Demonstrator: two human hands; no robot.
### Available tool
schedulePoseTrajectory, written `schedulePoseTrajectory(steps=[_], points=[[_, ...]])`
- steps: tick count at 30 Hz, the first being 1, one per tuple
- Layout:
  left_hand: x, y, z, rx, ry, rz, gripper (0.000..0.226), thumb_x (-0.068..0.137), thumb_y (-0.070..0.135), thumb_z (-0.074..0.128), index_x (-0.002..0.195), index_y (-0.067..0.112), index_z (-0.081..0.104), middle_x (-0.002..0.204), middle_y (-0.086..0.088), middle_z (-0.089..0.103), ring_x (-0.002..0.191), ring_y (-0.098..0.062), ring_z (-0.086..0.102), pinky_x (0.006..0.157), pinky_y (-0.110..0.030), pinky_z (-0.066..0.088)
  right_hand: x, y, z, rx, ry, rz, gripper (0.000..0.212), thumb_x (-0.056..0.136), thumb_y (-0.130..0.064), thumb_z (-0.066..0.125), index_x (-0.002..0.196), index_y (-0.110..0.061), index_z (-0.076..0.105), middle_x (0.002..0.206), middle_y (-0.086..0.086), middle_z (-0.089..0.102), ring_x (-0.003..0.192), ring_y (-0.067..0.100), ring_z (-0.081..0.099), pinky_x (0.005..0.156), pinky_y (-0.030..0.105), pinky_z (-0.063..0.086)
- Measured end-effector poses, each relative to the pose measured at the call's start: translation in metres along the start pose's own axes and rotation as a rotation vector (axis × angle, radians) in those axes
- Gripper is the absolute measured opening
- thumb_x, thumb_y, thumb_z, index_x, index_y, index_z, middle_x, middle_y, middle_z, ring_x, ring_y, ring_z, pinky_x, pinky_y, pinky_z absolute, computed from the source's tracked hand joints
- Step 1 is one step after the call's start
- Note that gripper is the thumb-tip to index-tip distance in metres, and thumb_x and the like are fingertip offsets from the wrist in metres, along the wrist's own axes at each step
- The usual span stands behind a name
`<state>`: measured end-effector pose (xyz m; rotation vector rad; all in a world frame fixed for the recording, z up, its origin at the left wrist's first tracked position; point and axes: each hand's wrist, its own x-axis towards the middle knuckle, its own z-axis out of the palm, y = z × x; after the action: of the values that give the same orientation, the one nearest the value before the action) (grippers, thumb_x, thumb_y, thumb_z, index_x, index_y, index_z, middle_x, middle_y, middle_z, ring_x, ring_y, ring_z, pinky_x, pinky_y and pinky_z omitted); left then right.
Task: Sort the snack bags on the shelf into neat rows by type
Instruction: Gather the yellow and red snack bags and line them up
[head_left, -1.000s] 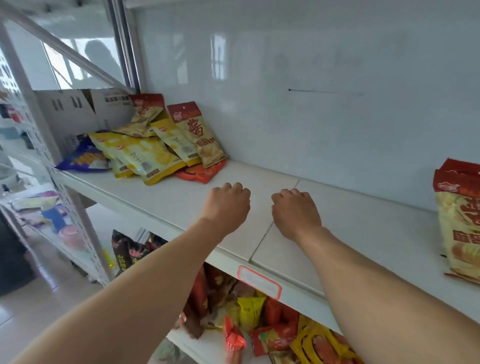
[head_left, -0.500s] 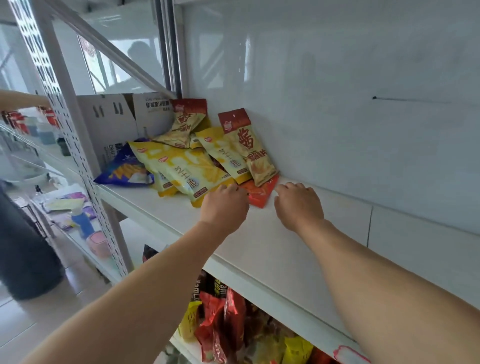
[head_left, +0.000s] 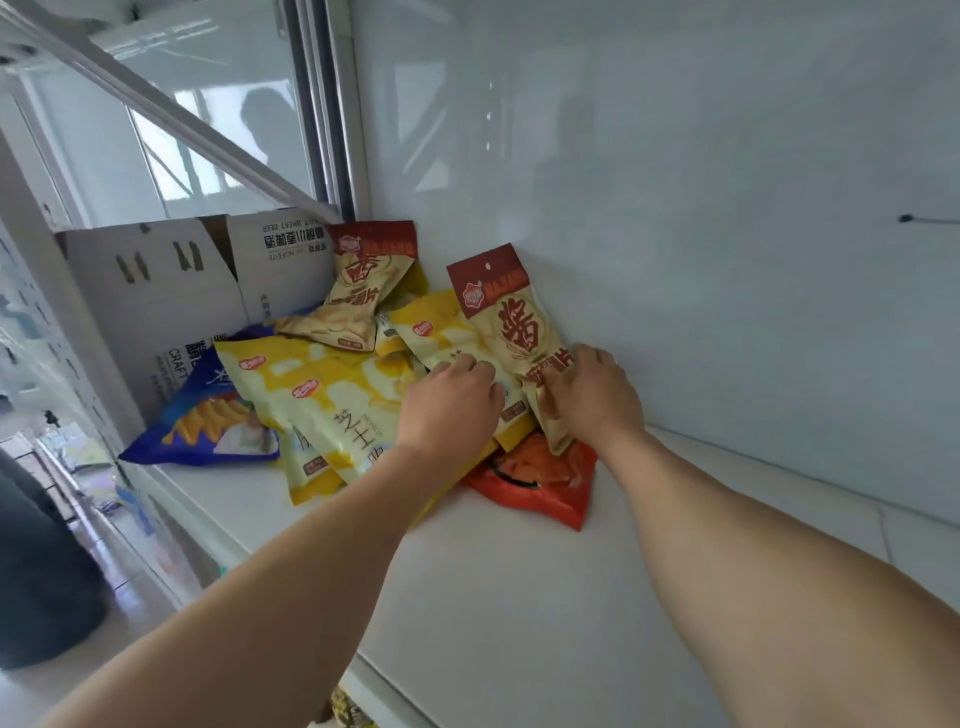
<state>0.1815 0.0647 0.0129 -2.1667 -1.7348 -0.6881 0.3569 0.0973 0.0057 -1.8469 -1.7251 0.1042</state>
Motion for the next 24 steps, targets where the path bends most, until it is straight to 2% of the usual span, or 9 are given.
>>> schedulePoseTrajectory(steps=[2, 5, 9, 12, 16, 18, 20, 22, 24], points=[[0.014, -0.008, 0.0, -0.032, 0.006, 0.013, 0.036, 0.103, 0.041, 0.038, 0.117, 0.021, 0.064, 0.114, 0.004, 0.063, 0.106, -0.021, 0.062, 0.072, -0.036, 0.053, 0.013, -0.004, 0.005, 0.064, -0.035, 0.037, 0.065, 0.097, -0.056, 0.042, 0.146, -0.014, 0.04, 0.146, 0.013, 0.046, 0.132, 0.034, 0.043, 0.106, 0.046, 0.041], [0.028, -0.019, 0.001, -0.053, 0.042, 0.055, 0.035, 0.103, 0.04, 0.039, 0.113, 0.02, 0.066, 0.11, 0.004, 0.063, 0.098, -0.021, 0.065, 0.067, -0.034, 0.052, 0.023, -0.013, 0.009, 0.057, -0.054, 0.057, 0.071, 0.094, -0.064, 0.043, 0.148, -0.018, 0.039, 0.145, 0.01, 0.05, 0.132, 0.031, 0.046, 0.106, 0.046, 0.041], [0.036, -0.042, 0.011, -0.081, 0.133, 0.125, 0.035, 0.101, 0.042, 0.044, 0.098, 0.02, 0.07, 0.096, 0.005, 0.066, 0.084, -0.021, 0.066, 0.058, -0.031, 0.047, 0.017, -0.024, 0.016, 0.06, -0.089, 0.155, 0.07, 0.085, -0.07, 0.052, 0.134, -0.022, 0.049, 0.117, 0.005, 0.068, 0.111, 0.028, 0.063, 0.095, 0.043, 0.048], [0.045, -0.061, 0.014, -0.127, 0.151, 0.202, 0.034, 0.1, 0.043, 0.046, 0.095, 0.021, 0.071, 0.091, 0.006, 0.066, 0.081, -0.019, 0.066, 0.054, -0.028, 0.042, 0.011, -0.03, 0.02, 0.12, 0.002, 0.247, 0.065, 0.069, -0.077, 0.058, 0.11, -0.027, 0.056, 0.097, 0.0, 0.071, 0.094, 0.026, 0.069, 0.086, 0.043, 0.054], [0.054, -0.081, 0.011, -0.242, 0.11, 0.255, 0.034, 0.1, 0.046, 0.045, 0.098, 0.022, 0.07, 0.097, 0.007, 0.064, 0.088, -0.017, 0.065, 0.064, -0.034, 0.052, 0.0, -0.052, 0.009, 0.143, 0.041, 0.413, 0.079, 0.081, -0.056, 0.072, 0.139, -0.011, 0.045, 0.135, 0.008, 0.058, 0.124, 0.029, 0.055, 0.097, 0.038, 0.044], [0.056, -0.088, 0.008, -0.297, 0.072, 0.291, 0.035, 0.101, 0.047, 0.043, 0.103, 0.024, 0.07, 0.103, 0.008, 0.065, 0.092, -0.018, 0.064, 0.068, -0.034, 0.051, -0.003, -0.057, 0.003, 0.197, 0.072, 0.482, 0.084, 0.079, -0.053, 0.076, 0.143, -0.008, 0.044, 0.142, 0.01, 0.054, 0.127, 0.029, 0.053, 0.1, 0.037, 0.043], [0.058, -0.094, 0.003, -0.365, 0.059, 0.31, 0.036, 0.101, 0.047, 0.042, 0.108, 0.025, 0.07, 0.107, 0.007, 0.066, 0.094, -0.02, 0.065, 0.071, -0.036, 0.053, -0.007, -0.063, 0.0, 0.236, 0.121, 0.508, 0.065, 0.077, -0.052, 0.078, 0.124, -0.009, 0.063, 0.124, 0.01, 0.067, 0.109, 0.027, 0.064, 0.095, 0.039, 0.051], [0.058, -0.098, -0.001, -0.442, 0.057, 0.302, 0.037, 0.102, 0.046, 0.042, 0.112, 0.024, 0.069, 0.11, 0.005, 0.066, 0.095, -0.023, 0.065, 0.072, -0.038, 0.054, -0.012, -0.069, 0.001, 0.309, 0.184, 0.538, 0.05, 0.075, -0.05, 0.08, 0.103, -0.01, 0.07, 0.102, 0.006, 0.073, 0.09, 0.023, 0.069, 0.085, 0.041, 0.056], [0.057, -0.104, -0.004, -0.509, 0.063, 0.286, 0.038, 0.102, 0.048, 0.042, 0.112, 0.023, 0.07, 0.109, 0.006, 0.066, 0.092, -0.023, 0.066, 0.071, -0.038, 0.054, -0.019, -0.08, 0.005, 0.402, 0.232, 0.58, 0.046, 0.075, -0.045, 0.081, 0.103, -0.01, 0.07, 0.098, 0.004, 0.074, 0.086, 0.021, 0.07, 0.081, 0.038, 0.058]])
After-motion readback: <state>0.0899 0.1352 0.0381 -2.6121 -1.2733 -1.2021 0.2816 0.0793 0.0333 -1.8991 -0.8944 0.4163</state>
